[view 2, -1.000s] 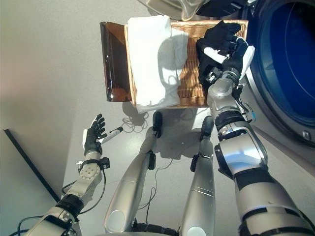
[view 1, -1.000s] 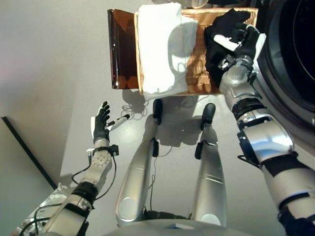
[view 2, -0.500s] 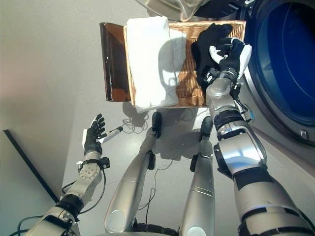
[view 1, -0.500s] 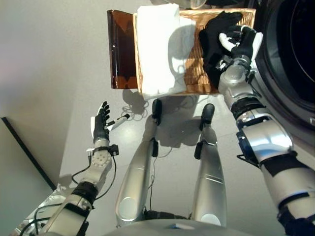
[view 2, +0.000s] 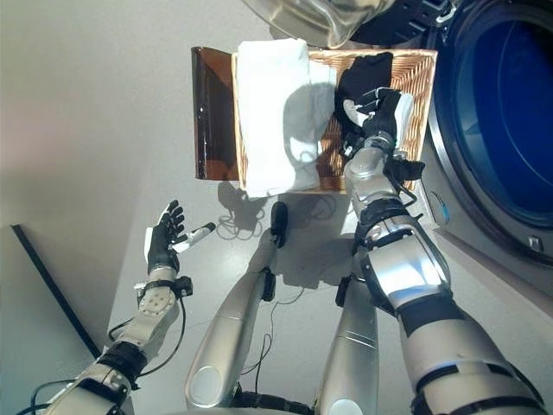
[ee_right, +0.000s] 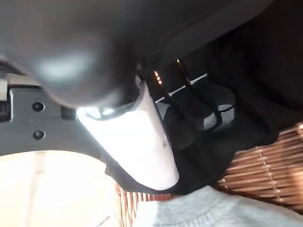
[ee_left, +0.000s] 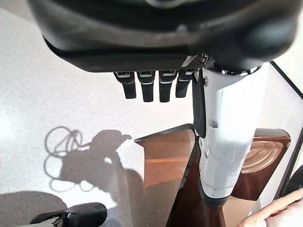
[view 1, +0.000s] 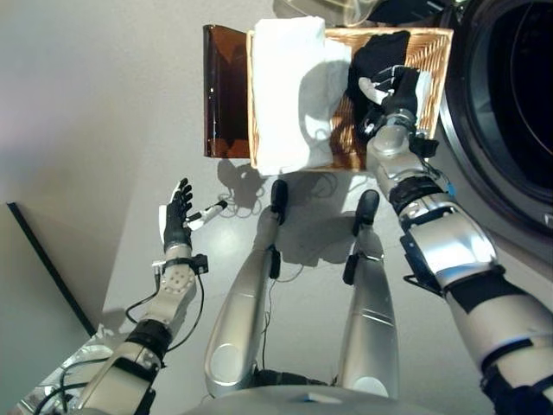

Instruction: Pick up the clothes and place them into the washing machine

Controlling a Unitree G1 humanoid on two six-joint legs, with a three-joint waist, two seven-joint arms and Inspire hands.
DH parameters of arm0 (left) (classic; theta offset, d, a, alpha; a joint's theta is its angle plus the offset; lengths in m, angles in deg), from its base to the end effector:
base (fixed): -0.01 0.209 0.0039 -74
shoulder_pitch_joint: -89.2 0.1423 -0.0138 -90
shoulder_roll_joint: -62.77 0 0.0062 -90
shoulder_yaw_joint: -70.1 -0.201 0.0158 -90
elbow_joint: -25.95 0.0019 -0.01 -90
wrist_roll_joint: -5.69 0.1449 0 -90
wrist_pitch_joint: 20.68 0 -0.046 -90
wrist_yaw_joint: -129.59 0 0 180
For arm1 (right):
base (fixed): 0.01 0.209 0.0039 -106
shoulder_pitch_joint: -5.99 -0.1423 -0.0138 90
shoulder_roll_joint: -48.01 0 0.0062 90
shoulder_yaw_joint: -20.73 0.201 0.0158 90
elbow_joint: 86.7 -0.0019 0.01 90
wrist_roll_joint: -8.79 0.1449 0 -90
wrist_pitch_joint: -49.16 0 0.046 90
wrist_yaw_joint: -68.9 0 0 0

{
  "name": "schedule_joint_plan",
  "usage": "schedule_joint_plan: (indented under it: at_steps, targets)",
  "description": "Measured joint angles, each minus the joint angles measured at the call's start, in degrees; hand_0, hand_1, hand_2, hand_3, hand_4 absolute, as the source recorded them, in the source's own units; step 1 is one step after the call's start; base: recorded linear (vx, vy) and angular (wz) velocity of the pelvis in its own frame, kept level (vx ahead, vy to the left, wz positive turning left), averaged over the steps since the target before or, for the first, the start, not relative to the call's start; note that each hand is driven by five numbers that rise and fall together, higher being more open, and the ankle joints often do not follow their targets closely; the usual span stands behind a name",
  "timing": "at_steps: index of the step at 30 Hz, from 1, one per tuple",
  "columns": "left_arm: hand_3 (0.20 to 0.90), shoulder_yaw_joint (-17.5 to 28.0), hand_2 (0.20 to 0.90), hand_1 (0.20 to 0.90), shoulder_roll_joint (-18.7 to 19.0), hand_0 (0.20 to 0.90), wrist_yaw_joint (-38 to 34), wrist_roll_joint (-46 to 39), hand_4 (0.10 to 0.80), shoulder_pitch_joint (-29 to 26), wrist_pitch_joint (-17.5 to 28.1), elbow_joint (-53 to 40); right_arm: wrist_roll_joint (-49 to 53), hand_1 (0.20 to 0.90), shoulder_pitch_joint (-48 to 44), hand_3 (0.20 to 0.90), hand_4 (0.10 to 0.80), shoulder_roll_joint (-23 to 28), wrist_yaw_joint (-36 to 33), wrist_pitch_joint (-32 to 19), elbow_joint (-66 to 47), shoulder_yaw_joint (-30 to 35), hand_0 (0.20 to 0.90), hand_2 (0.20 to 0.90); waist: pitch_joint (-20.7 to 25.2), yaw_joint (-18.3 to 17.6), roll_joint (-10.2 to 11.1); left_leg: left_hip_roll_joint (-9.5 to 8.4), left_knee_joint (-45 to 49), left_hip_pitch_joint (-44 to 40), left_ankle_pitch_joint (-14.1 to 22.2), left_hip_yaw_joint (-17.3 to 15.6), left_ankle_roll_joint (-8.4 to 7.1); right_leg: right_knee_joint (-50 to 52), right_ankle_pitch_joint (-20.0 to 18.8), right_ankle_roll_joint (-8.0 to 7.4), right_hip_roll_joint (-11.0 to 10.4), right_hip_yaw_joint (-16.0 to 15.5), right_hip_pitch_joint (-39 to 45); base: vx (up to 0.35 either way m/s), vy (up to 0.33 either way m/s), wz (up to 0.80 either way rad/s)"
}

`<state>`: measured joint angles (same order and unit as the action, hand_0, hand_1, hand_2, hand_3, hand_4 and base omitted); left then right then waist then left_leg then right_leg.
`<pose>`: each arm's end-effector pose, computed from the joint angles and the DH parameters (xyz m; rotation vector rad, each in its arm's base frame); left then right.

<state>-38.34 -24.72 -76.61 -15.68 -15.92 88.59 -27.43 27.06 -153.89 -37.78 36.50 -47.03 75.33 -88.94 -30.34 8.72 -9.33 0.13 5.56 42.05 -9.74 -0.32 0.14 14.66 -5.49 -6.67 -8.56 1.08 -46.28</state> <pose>0.2462 0.1859 -0.0201 0.0876 0.0931 0.3084 0.4003 -0.1709 0.1808 -0.2845 -0.1321 -0.5175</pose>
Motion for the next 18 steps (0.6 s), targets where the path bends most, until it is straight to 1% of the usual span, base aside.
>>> schedule_joint_plan:
  at_steps: [4, 5, 6, 7, 11, 15, 18]
  targets:
    - [0.9, -0.01, 0.9, 0.9, -0.01, 0.9, 0.02, -0.02, 0.8, 0.0, -0.01, 0.02, -0.03, 0.2, 0.24, 0.2, 0.3, 0.04, 0.01, 0.0, -0.01, -0.02, 0.2, 0.2, -0.01, -0.06, 0.02, 0.03, 0.03, -0.27, -0.17, -0.03, 0.25, 0.01, -0.07, -0.11, 0.06, -0.01, 0.28, 0.0, 0.0, 0.0]
    - [0.9, -0.07, 0.9, 0.9, -0.02, 0.9, 0.02, -0.06, 0.8, 0.0, -0.03, 0.21, -0.11, 0.285, 0.82, 0.285, 0.361, -0.01, 0.0, 0.04, -0.01, -0.08, 0.285, 0.285, -0.01, -0.07, 0.02, 0.05, 0.05, -0.8, -0.21, 0.01, 0.3, -0.09, -0.08, -0.11, 0.07, -0.05, 0.87, 0.0, 0.0, 0.0]
    - [0.9, -0.06, 0.9, 0.9, -0.02, 0.9, 0.03, -0.07, 0.8, -0.01, -0.03, 0.42, -0.8, 0.733, 1.42, 0.733, 0.68, -0.01, -0.05, 0.07, -0.01, -0.47, 0.733, 0.733, -0.01, -0.12, 0.02, 0.06, 0.04, -1.44, -0.18, 0.04, 0.31, -0.21, -0.08, -0.11, 0.05, -0.13, 1.6, 0.0, 0.0, 0.0]
    - [0.9, -0.04, 0.9, 0.9, -0.01, 0.9, 0.02, -0.08, 0.8, 0.0, -0.03, 0.43, -1.32, 0.9, 1.7, 0.9, 0.8, -0.05, -0.09, 0.07, -0.01, -0.53, 0.9, 0.9, -0.01, -0.12, 0.02, 0.09, 0.04, -1.79, -0.11, 0.04, 0.34, -0.34, -0.07, -0.11, 0.07, -0.14, 1.98, 0.0, 0.0, 0.0]
    - [0.9, -0.05, 0.9, 0.9, -0.02, 0.9, 0.01, -0.09, 0.8, -0.01, -0.01, 0.34, -5.53, 0.9, 2.02, 0.9, 0.8, -0.08, -1.0, 0.11, -0.03, -0.59, 0.9, 0.9, -0.01, -0.32, 0.02, 0.11, -0.04, -2.53, 0.04, -0.05, 0.14, -0.91, -0.12, -0.07, 0.08, -0.1, 2.84, 0.0, 0.0, 0.0]
    - [0.9, -0.06, 0.9, 0.9, -0.06, 0.9, -0.59, 0.12, 0.8, 0.04, -0.11, 0.34, -12.75, 0.9, 3.98, 0.9, 0.8, -0.84, -5.65, 2.58, -0.32, -0.54, 0.9, 0.9, -0.02, -0.75, 0.03, 0.07, -0.34, -2.51, 0.04, -0.17, 0.14, -1.36, -0.16, -0.1, 0.02, -0.09, 2.91, 0.0, 0.0, 0.0]
    - [0.9, 0.07, 0.9, 0.9, -0.09, 0.9, -1.69, 0.28, 0.8, 0.16, -0.16, 0.55, -14.8, 0.9, 5.18, 0.9, 0.8, -2.71, -8.32, 2.64, -1.13, -0.04, 0.9, 0.9, -0.02, -1.63, 0.04, 0.08, -0.61, -2.51, 0.05, -0.28, 0.16, -2.02, -0.52, 0.08, 0.04, -0.09, 3.1, 0.0, 0.0, 0.0]
